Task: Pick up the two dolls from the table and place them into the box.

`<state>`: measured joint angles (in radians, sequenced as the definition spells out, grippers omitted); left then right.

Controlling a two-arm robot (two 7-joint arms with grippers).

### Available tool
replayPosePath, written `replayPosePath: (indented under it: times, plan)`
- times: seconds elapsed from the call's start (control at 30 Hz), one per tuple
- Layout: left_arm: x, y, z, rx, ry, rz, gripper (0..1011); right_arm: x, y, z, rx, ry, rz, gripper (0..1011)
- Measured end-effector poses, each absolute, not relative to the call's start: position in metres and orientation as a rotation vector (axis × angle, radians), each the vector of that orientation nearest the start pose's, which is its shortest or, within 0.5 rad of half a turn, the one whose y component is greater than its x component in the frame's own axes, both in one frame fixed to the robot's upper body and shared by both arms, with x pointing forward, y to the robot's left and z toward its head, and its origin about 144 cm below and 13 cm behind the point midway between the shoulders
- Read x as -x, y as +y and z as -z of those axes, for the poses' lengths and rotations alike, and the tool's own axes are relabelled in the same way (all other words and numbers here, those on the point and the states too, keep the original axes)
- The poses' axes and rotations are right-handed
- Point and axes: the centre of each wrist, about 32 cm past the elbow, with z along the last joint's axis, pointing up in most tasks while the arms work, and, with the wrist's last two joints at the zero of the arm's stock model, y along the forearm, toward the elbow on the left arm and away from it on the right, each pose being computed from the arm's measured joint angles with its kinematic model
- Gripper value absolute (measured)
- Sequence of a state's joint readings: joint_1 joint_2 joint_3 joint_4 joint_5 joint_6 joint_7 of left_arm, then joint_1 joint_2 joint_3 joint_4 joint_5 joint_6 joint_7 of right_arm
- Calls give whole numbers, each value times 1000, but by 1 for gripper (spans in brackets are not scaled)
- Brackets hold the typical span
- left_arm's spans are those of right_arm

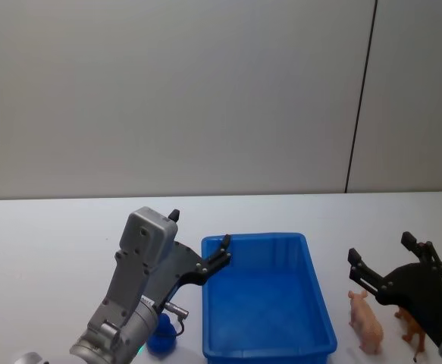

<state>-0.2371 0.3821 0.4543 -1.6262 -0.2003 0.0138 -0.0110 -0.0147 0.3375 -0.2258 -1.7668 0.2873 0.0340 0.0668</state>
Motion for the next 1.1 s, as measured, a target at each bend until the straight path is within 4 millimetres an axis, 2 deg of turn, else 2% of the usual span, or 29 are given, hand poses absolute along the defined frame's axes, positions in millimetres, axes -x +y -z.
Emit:
replayPosePath:
  times: [1.1]
  plan:
    - [-492, 198, -1204, -61, -268, -1124, 1001, -443, -237, -1189, -26, -75, 1229, 1001]
